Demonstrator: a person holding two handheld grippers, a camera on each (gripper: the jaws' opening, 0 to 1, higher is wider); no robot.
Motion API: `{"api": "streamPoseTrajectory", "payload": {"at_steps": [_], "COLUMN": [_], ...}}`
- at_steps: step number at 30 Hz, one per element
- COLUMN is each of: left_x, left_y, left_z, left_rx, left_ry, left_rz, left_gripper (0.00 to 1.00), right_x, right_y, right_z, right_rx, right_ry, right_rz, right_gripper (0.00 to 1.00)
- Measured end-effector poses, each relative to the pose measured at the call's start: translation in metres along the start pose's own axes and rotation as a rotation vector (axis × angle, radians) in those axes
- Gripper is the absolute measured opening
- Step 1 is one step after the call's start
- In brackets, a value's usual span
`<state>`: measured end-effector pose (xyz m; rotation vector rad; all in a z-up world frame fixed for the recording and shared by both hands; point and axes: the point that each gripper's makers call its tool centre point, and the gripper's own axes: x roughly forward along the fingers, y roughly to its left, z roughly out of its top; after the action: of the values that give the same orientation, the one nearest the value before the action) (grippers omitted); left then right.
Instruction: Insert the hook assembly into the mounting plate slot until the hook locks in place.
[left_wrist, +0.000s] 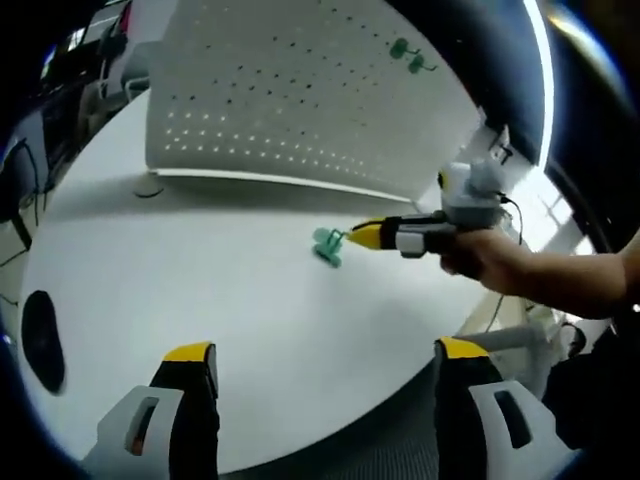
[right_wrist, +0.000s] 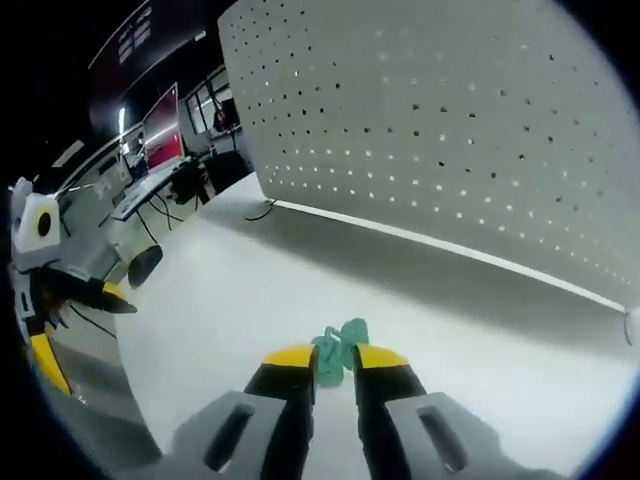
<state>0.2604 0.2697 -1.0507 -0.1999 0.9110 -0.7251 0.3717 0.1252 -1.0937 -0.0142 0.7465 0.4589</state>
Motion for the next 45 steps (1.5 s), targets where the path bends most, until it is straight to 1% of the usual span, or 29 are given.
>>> {"api": "streamPoseTrajectory", "payload": {"at_steps": [2, 5, 8, 13, 25, 29, 31, 32, 34, 36, 39, 40, 41, 43, 45], "left_x": [0.001, 0.001, 0.001, 0.002, 0.004, 0.004, 0.003, 0.003, 0.003, 0.004, 0.004, 0.004, 0.003, 0.002, 0.002], "left_y": [0.0, 0.0, 0.0, 0.001, -0.006, -0.007, -0.007, -0.006, -0.006, -0.006, -0.009, -0.009, -0.011, -0.011, -0.012], "left_z": [-0.001, -0.001, -0.001, 0.0, -0.001, -0.003, -0.003, -0.003, -0.003, -0.004, -0.008, -0.007, -0.007, -0.003, 0.001], "left_rx": [-0.001, -0.003, -0.002, -0.001, 0.014, 0.015, 0.016, 0.019, 0.018, 0.015, 0.047, 0.047, 0.046, 0.04, 0.018], "left_ry": [0.004, 0.009, 0.012, 0.016, 0.024, 0.03, 0.033, 0.033, 0.036, 0.047, 0.1, 0.105, 0.116, 0.113, 0.103], "left_rz": [-0.001, -0.003, -0.002, -0.002, -0.009, -0.012, -0.007, -0.006, -0.006, -0.013, -0.052, -0.06, -0.077, -0.093, -0.106], "left_gripper": [0.91, 0.91, 0.91, 0.91, 0.91, 0.91, 0.92, 0.92, 0.92, 0.92, 0.91, 0.9, 0.89, 0.87, 0.86], "right_x": [0.003, 0.008, 0.008, 0.006, -0.005, -0.015, -0.021, -0.027, -0.035, -0.045, -0.058, -0.063, -0.066, -0.073, -0.08], "right_y": [0.0, 0.0, 0.001, 0.004, 0.014, 0.023, 0.026, 0.029, 0.039, 0.048, 0.06, 0.066, 0.069, 0.076, 0.082], "right_z": [0.0, -0.001, 0.0, 0.0, -0.004, -0.007, -0.004, -0.001, 0.005, 0.01, 0.016, 0.018, 0.019, 0.019, 0.018], "right_rx": [0.001, -0.021, -0.034, -0.029, -0.012, -0.023, -0.031, -0.034, -0.026, -0.037, -0.049, -0.061, -0.072, -0.109, -0.15], "right_ry": [0.006, 0.02, 0.019, 0.018, 0.011, 0.004, -0.01, -0.028, -0.045, -0.057, -0.071, -0.075, -0.081, -0.076, -0.078], "right_rz": [0.006, 0.02, 0.027, 0.042, 0.07, 0.091, 0.093, 0.099, 0.142, 0.176, 0.23, 0.264, 0.278, 0.31, 0.336], "right_gripper": [0.09, 0.06, 0.02, 0.01, 0.0, 0.0, 0.0, 0.0, 0.0, 0.0, 0.0, 0.0, 0.0, 0.0, 0.0]}}
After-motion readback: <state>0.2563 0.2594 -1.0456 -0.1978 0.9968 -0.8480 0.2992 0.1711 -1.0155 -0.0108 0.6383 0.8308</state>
